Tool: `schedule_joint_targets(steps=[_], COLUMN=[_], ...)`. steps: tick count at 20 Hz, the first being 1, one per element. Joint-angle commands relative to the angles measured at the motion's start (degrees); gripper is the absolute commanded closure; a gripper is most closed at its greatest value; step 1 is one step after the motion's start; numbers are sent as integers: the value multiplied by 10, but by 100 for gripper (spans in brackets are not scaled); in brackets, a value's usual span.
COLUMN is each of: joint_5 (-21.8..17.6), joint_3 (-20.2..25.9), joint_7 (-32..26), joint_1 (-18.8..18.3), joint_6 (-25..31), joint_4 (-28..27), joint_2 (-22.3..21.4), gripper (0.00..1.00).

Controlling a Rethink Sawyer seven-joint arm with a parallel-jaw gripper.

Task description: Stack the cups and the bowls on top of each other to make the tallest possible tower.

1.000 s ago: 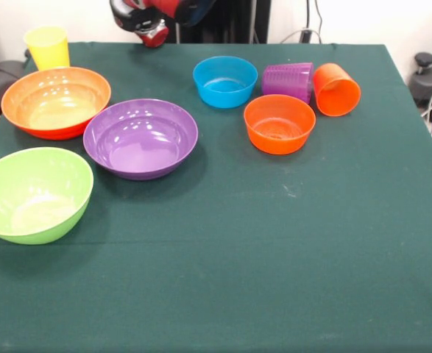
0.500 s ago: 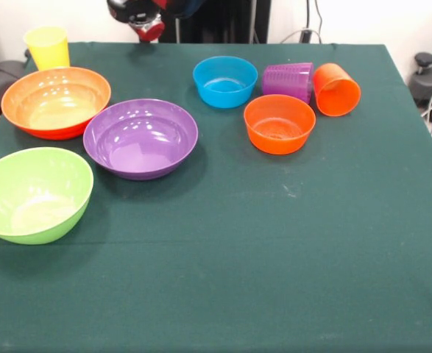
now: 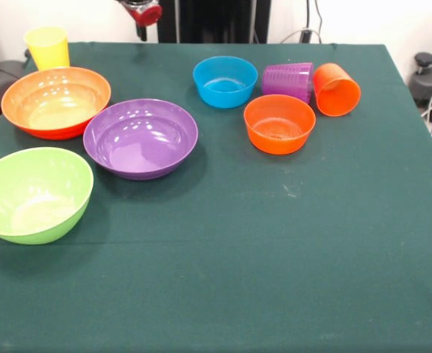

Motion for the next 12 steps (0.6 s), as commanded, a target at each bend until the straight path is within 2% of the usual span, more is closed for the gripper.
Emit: schedule_joint_targets(steps=[1,8,12], joint_5=[13,2,-8], joint_3=[57,48,42], joint_7=[-45,-23,-2], joint_1=[8,9,0], joint_6=[77,64,29], joint_4=[-47,-65,-91], joint_2=[-32,-16,-6], gripper=[100,100,100])
